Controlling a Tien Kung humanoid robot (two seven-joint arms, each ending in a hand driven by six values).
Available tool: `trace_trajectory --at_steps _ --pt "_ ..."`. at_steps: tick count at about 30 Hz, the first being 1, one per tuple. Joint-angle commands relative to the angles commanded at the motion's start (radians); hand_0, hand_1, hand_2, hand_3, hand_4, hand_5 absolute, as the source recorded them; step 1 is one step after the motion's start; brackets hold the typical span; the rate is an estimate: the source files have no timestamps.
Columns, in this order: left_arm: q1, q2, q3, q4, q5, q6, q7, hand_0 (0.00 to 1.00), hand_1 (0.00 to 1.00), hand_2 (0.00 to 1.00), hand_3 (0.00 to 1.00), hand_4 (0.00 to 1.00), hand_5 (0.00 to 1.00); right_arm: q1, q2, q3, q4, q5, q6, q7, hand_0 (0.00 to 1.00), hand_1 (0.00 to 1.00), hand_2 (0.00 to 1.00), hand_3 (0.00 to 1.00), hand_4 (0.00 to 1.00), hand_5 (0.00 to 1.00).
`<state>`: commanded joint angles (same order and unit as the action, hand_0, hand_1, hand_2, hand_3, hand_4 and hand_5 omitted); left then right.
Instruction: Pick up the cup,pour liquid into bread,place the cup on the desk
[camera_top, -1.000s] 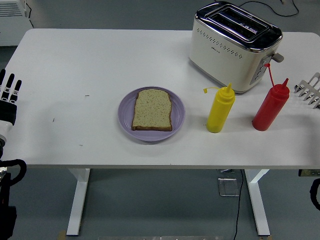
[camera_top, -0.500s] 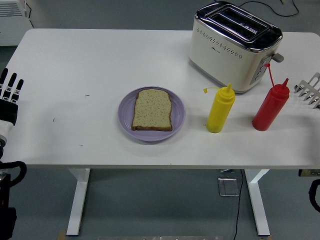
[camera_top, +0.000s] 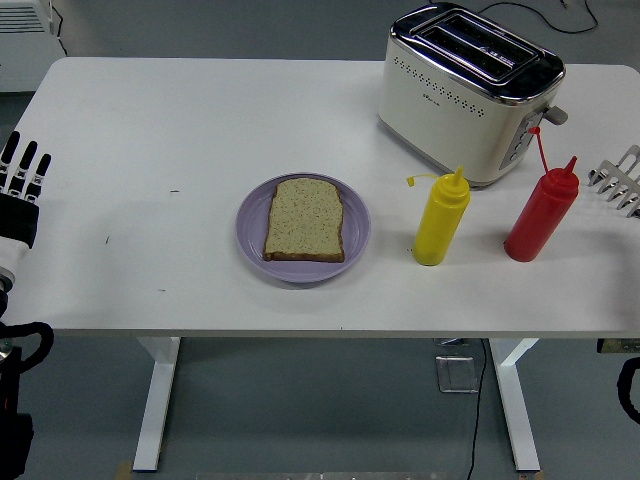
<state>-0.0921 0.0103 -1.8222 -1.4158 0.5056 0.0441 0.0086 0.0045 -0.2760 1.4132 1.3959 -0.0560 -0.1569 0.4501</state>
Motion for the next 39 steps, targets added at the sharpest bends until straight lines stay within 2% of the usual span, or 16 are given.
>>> trace_trajectory --at_steps 27,39 --pt "-0.003 -0.002 -0.004 0.000 0.006 -0.002 0.002 0.789 0.739 0.739 0.697 0.525 0.998 0.004 -0.001 0.000 -0.012 0.001 -0.008 0.003 0.720 0.666 0.699 0.682 0.572 0.425" --pt "-0.003 -0.001 -0.004 0.000 0.016 -0.020 0.003 0.790 0.740 0.740 0.698 0.530 0.975 0.003 -0.001 0.013 -0.016 0.005 -0.014 0.005 0.717 0.662 0.697 0.676 0.571 0.427"
